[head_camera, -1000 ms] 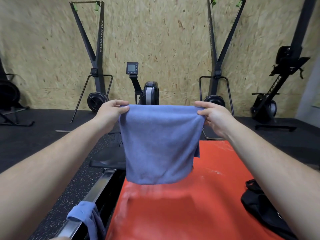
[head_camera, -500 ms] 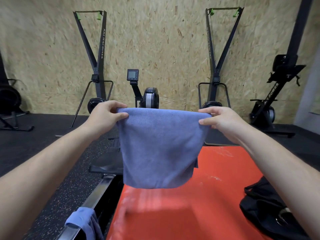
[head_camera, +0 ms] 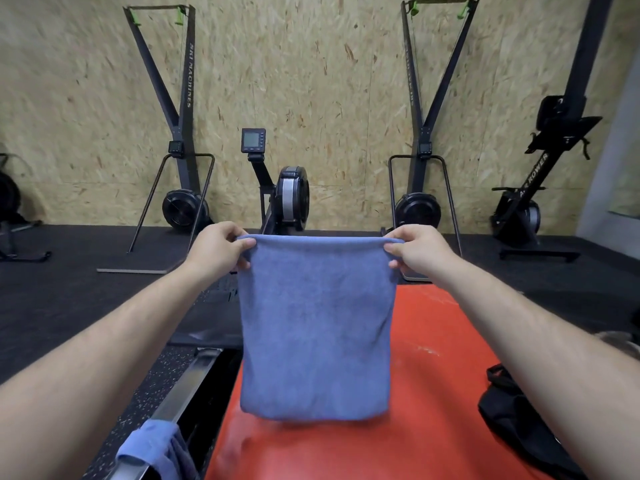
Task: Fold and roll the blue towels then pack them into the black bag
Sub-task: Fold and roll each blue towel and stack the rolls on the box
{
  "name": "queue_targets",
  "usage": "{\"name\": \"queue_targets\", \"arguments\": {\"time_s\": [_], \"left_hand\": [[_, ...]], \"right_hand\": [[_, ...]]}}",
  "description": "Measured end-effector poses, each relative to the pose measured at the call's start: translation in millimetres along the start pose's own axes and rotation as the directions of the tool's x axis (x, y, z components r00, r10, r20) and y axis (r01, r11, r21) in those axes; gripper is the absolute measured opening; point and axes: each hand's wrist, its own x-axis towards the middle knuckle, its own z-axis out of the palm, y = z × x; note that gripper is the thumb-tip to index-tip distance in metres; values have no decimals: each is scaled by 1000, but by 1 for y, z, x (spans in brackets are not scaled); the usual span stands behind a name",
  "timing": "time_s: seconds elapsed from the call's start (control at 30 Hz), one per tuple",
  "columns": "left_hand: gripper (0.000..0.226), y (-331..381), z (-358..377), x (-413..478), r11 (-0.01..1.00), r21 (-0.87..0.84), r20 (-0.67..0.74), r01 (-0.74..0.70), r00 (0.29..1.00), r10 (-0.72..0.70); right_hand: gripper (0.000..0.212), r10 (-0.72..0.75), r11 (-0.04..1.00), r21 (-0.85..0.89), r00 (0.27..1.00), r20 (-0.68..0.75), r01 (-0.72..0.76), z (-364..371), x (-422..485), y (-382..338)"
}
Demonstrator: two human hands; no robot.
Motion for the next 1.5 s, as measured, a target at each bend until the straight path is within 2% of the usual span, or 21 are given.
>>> {"name": "queue_targets", "arguments": {"time_s": [0.1,0.2,0.27,0.37,0.47,0.6,0.73,0.83,1.0,1.07,1.13,1.2,1.27,1.33,1.4,1.5], "left_hand": [[8,-3,4,7,993,-118,-29,11,999,-14],[8,-10,7,3,983,-183,-25,1,1000,-6],[7,-21,10,-7,982,-191,-8,2,1000,-3],[9,-51,23,-29,994,-112,46,14,999,-8],[12,-89,43,-64,996,-50,133,72,989,-65],[15,-145,74,-120,990,31,249,137,958,-140],[15,-183,92,-146,976,75,330,205,919,-218],[20,-189,93,-155,968,60,359,244,899,-249],[46,-179,89,-170,943,22,476,332,826,-302],[45,-180,91,-171,952,32,469,306,836,-285],[38,-186,99,-170,967,85,448,239,858,-252],[27,-191,110,-168,978,190,426,86,890,-161],[27,-191,122,-168,967,242,444,-78,895,-39],[52,-190,137,-170,942,282,502,-184,865,19],[73,-187,150,-175,903,355,556,-243,831,5],[99,-182,160,-182,873,433,647,-224,752,-128]], "right_hand": [[10,-40,998,36,997,-72,43,5,12,4],[13,-55,998,40,996,-70,58,9,13,13],[14,-57,998,24,998,-40,58,13,6,24],[12,-62,998,-35,998,0,62,24,-12,53],[11,-57,989,-133,995,80,67,45,-42,96],[25,9,981,-188,971,239,37,72,-87,170],[12,69,963,-270,948,310,18,82,-114,217],[13,120,964,-266,927,355,-23,81,-122,231],[37,196,979,-151,851,486,-139,75,-133,225],[35,139,969,-246,865,482,-19,78,-134,227],[24,17,880,-437,909,416,183,84,-132,230],[10,-112,793,-519,914,390,319,98,-133,226],[23,-181,716,-566,892,414,408,118,-133,222],[46,-136,656,-615,870,473,437,137,-136,221],[65,-29,625,-645,838,544,440,151,-141,222],[73,121,610,-669,784,609,425,154,-142,224]]}}
